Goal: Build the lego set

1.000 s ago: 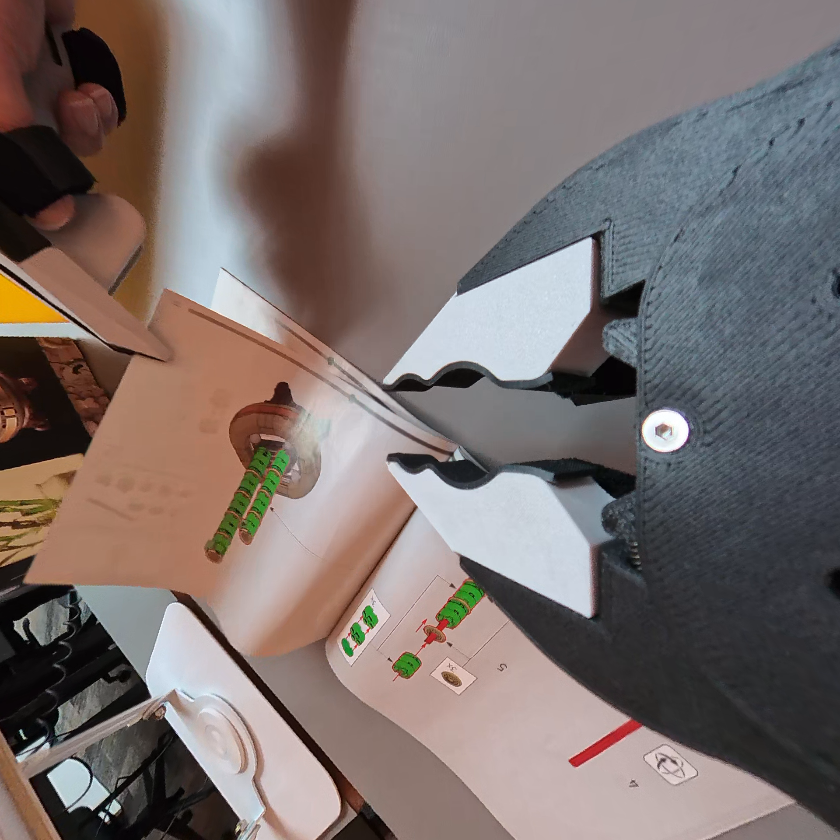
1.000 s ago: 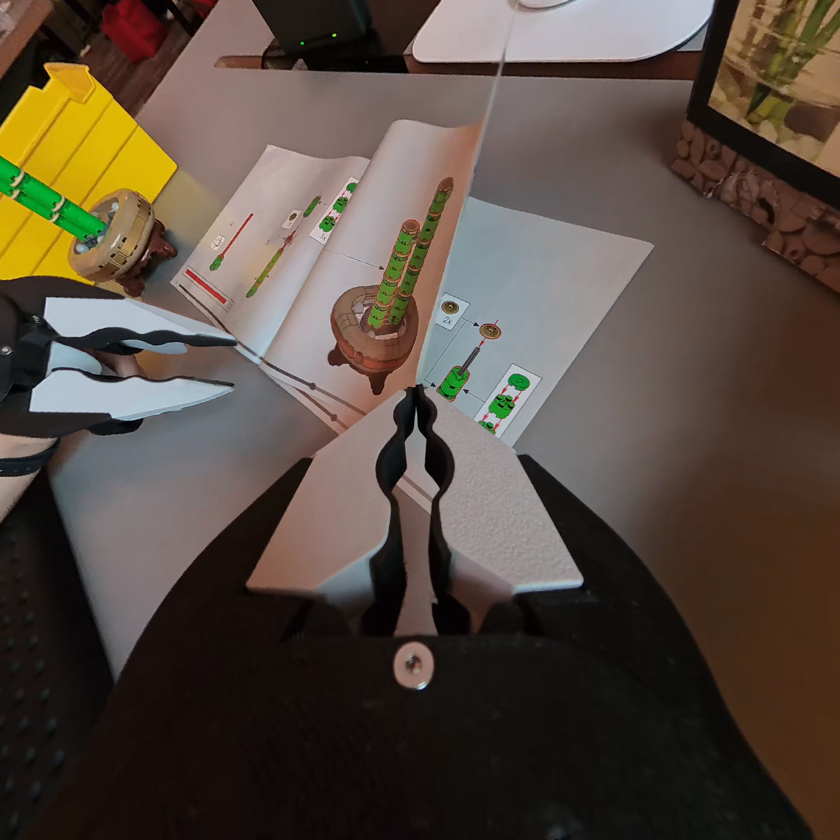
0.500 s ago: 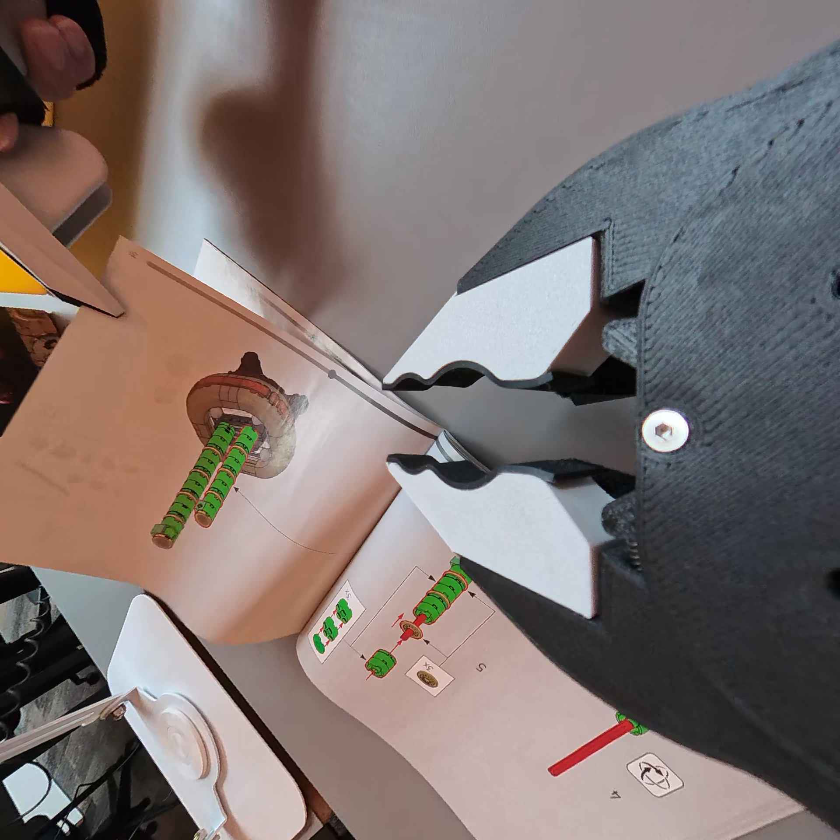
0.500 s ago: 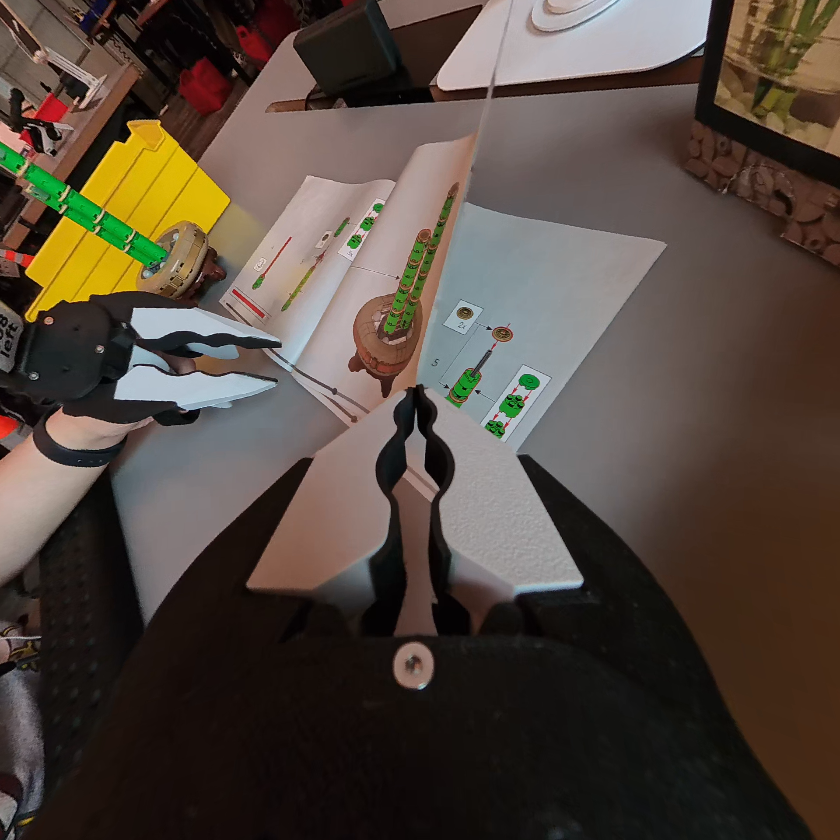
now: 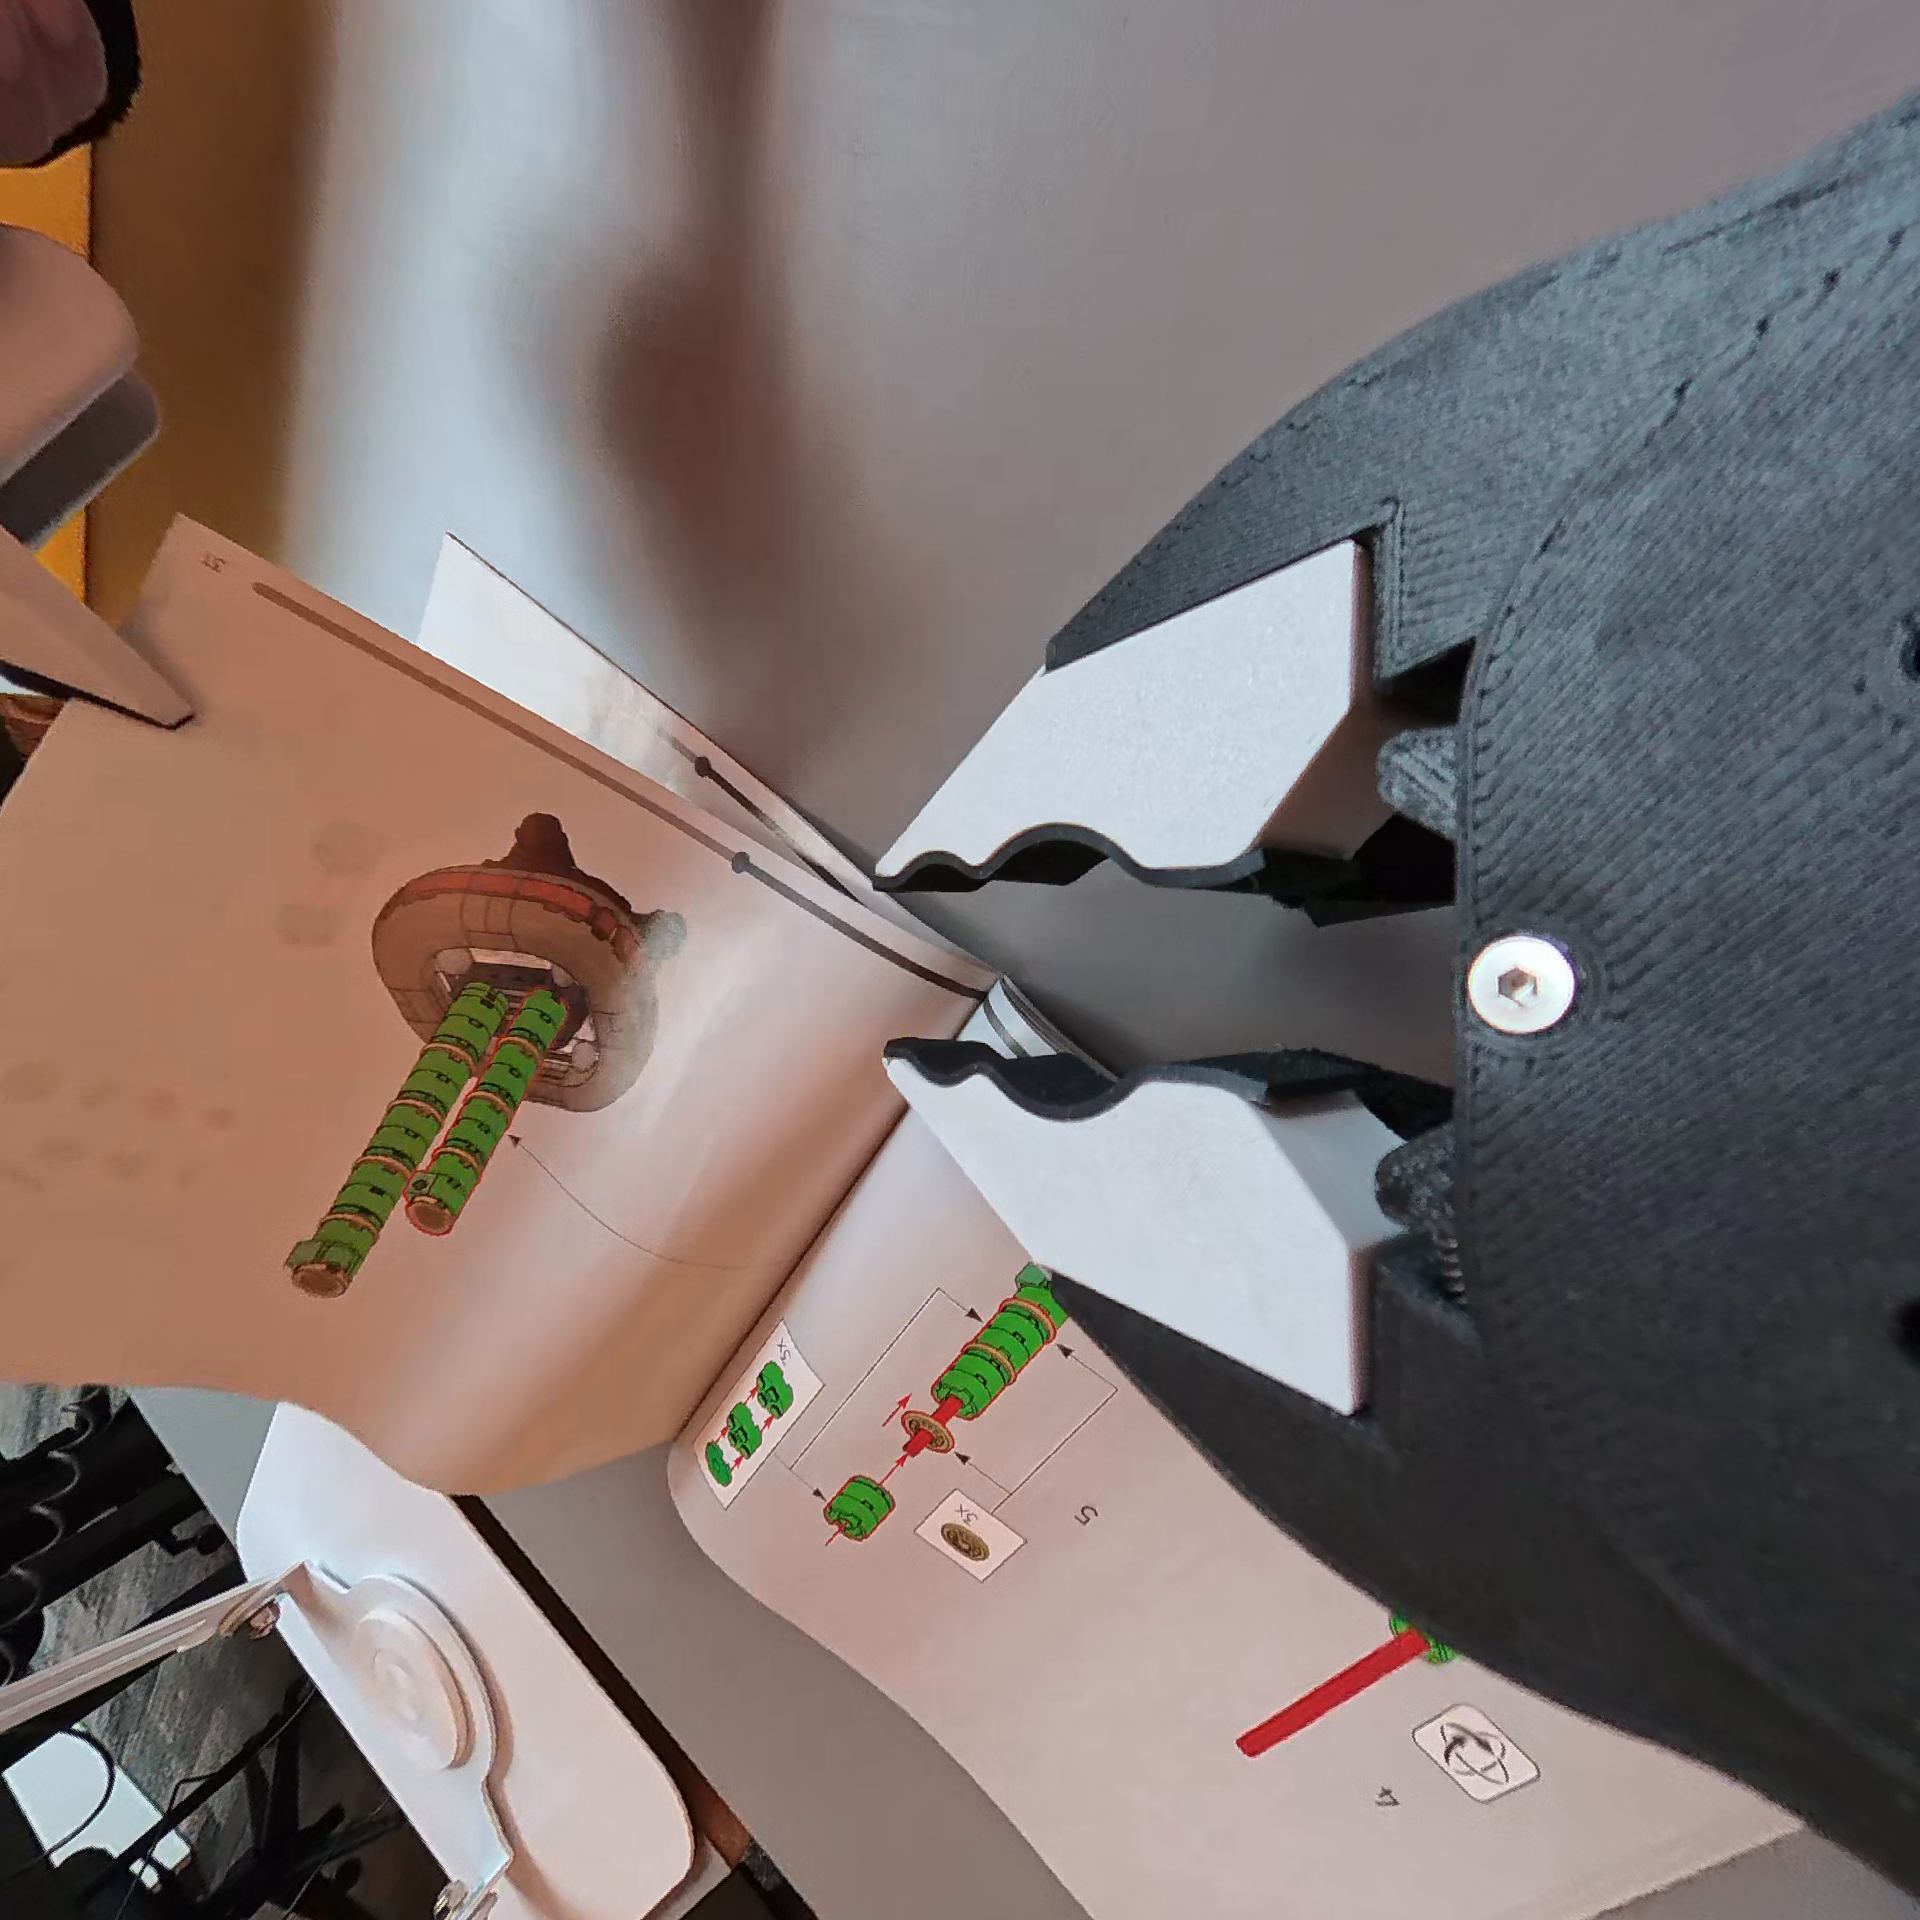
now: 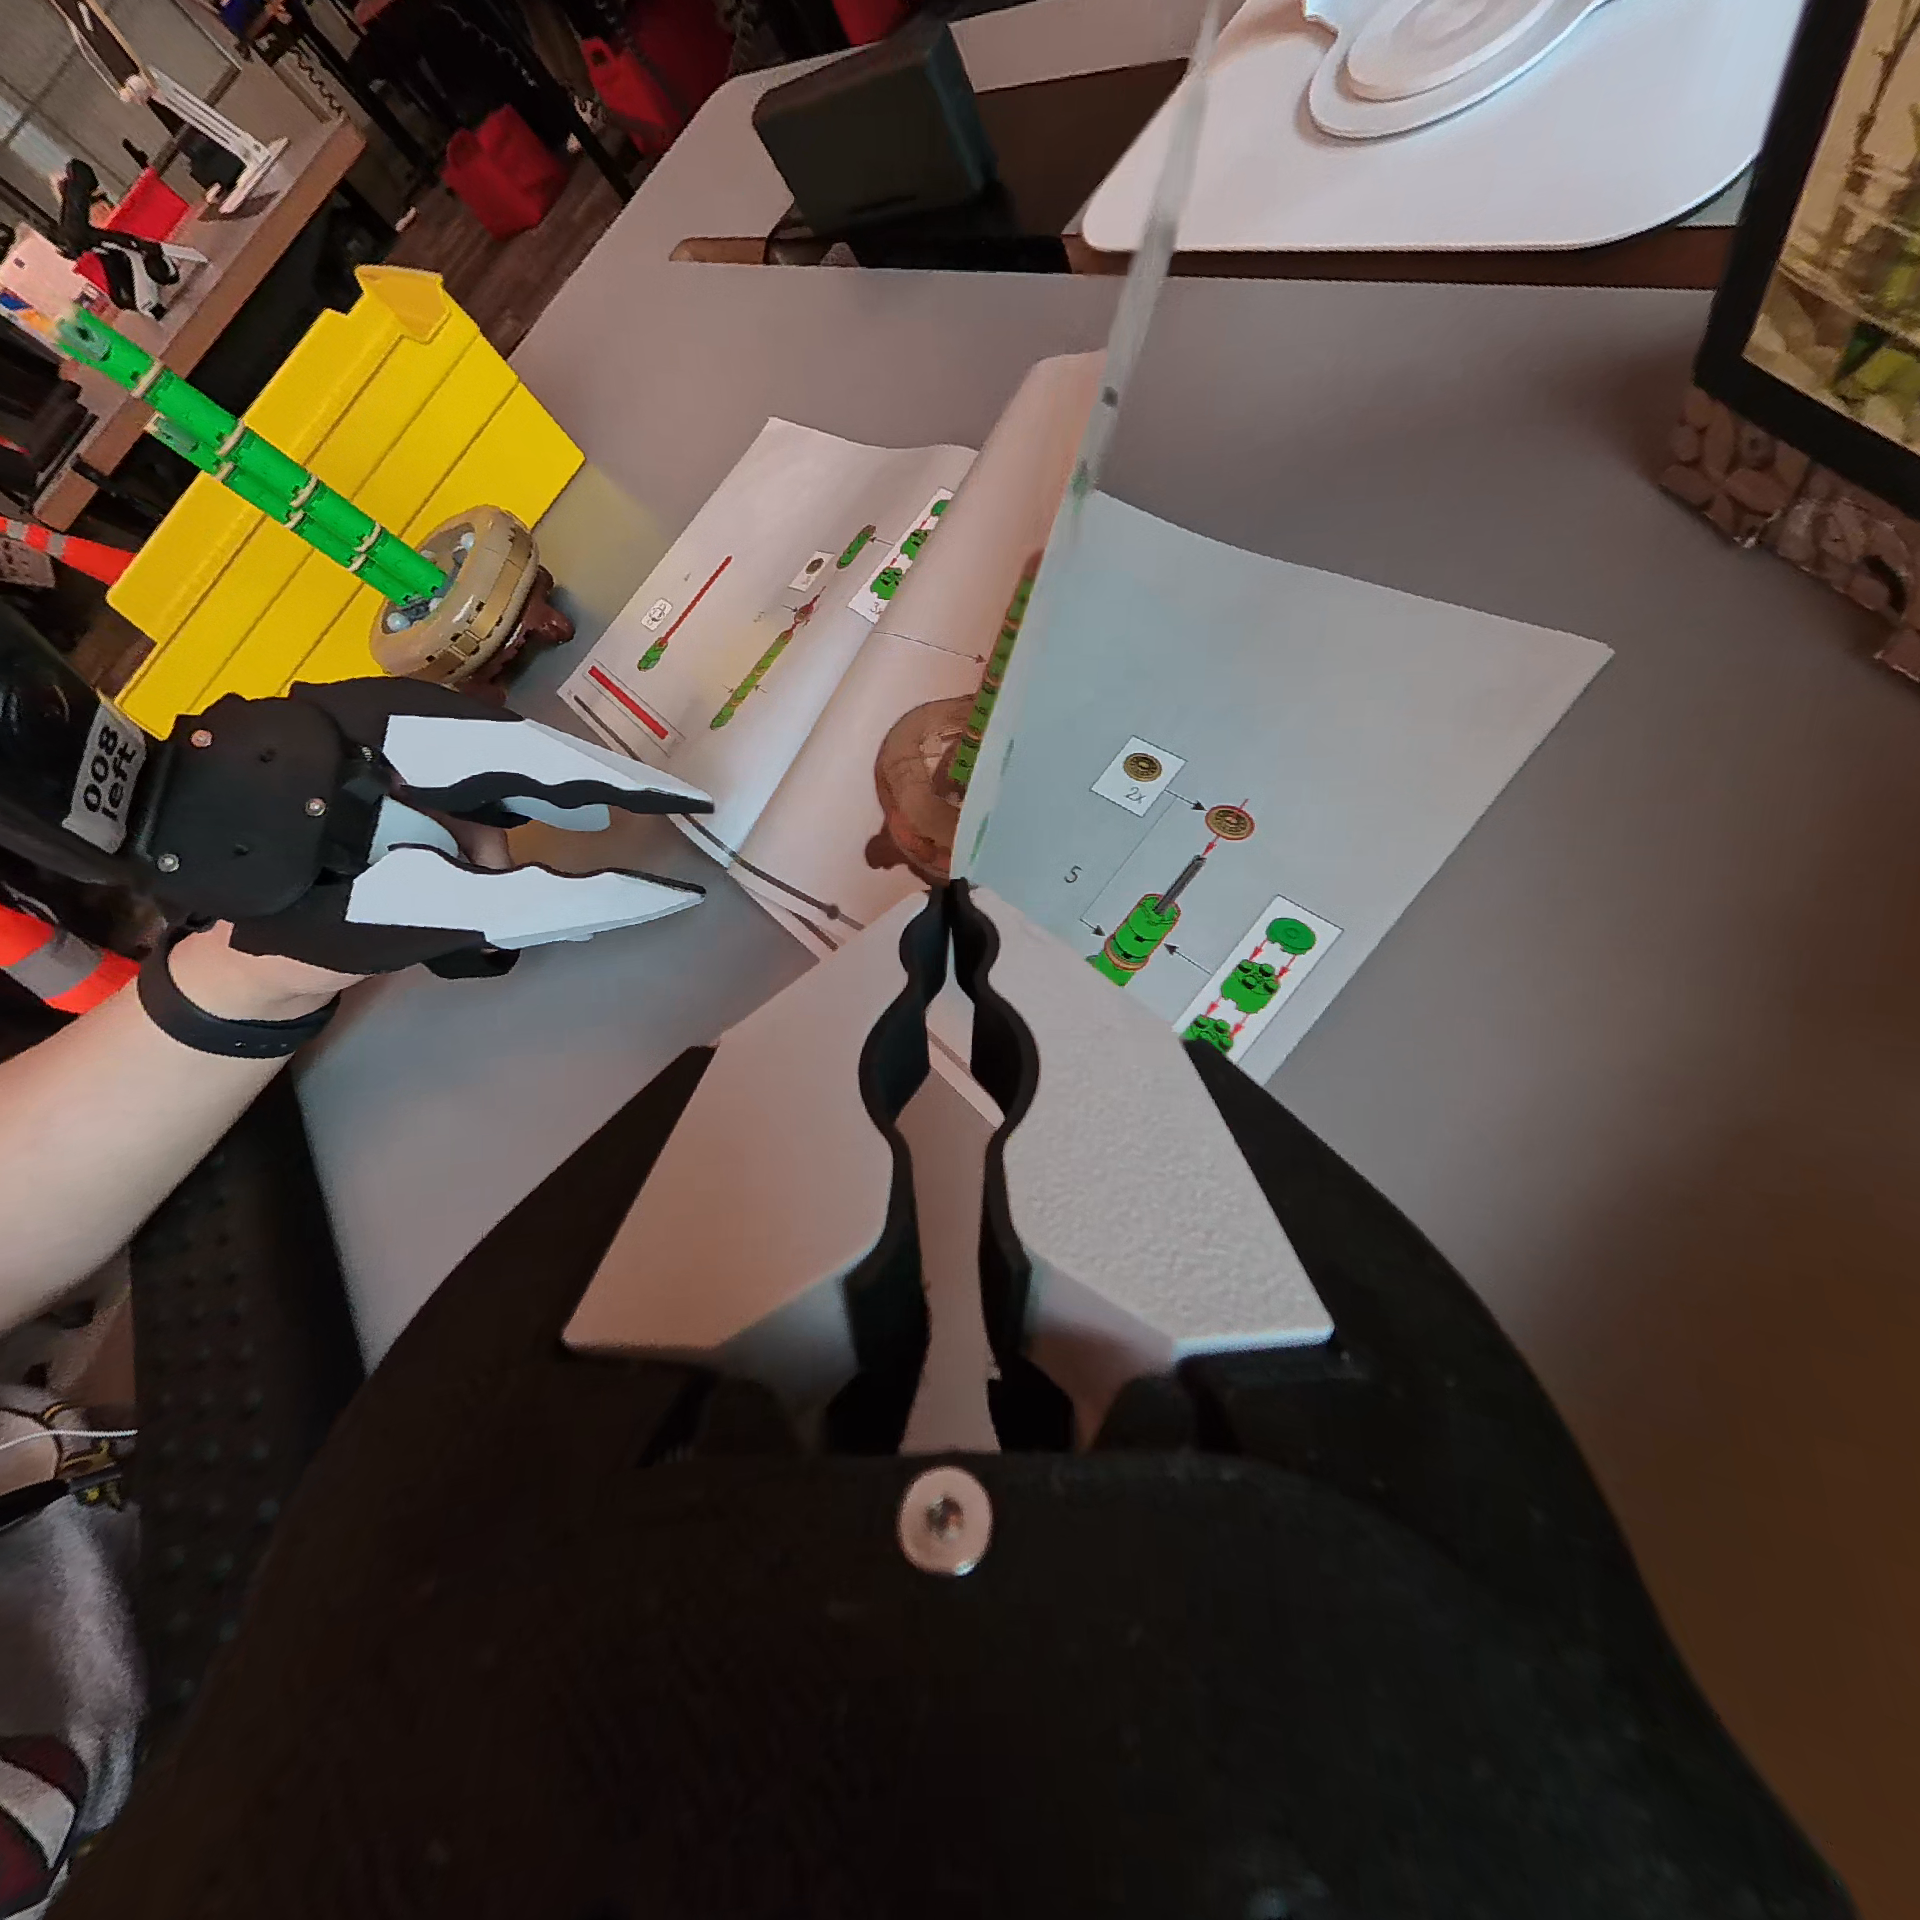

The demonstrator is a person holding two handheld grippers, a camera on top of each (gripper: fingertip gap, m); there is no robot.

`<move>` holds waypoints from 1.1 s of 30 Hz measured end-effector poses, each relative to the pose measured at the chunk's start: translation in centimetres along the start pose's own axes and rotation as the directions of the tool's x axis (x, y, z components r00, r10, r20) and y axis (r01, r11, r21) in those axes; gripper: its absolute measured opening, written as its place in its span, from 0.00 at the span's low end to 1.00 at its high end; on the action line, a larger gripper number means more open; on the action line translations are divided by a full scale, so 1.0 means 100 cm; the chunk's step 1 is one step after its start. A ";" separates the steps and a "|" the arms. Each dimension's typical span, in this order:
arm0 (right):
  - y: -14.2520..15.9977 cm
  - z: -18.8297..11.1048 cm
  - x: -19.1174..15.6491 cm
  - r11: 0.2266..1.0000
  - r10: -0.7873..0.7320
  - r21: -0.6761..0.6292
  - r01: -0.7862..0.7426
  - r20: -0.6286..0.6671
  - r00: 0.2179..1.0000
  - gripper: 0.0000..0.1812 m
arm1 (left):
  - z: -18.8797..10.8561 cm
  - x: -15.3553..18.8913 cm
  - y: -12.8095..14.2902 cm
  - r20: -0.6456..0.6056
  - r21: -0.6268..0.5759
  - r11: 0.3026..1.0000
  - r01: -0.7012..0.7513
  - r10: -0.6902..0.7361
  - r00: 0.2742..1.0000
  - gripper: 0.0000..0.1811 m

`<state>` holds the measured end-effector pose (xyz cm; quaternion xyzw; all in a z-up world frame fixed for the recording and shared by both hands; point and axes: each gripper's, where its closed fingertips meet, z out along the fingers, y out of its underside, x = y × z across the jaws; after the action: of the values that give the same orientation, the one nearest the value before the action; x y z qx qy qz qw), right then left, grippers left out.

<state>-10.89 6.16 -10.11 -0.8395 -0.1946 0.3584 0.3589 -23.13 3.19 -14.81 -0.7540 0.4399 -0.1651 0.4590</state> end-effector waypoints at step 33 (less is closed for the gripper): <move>-0.048 0.005 -0.064 0.997 0.004 0.073 -0.017 0.176 0.984 0.00 | 0.036 0.020 -0.092 0.360 0.156 0.954 -0.257 0.188 0.914 0.16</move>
<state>-15.89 5.84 -3.80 -0.7917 -0.2078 0.4401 0.3692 -14.91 5.32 -9.29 -0.6660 0.4181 -0.0215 0.6174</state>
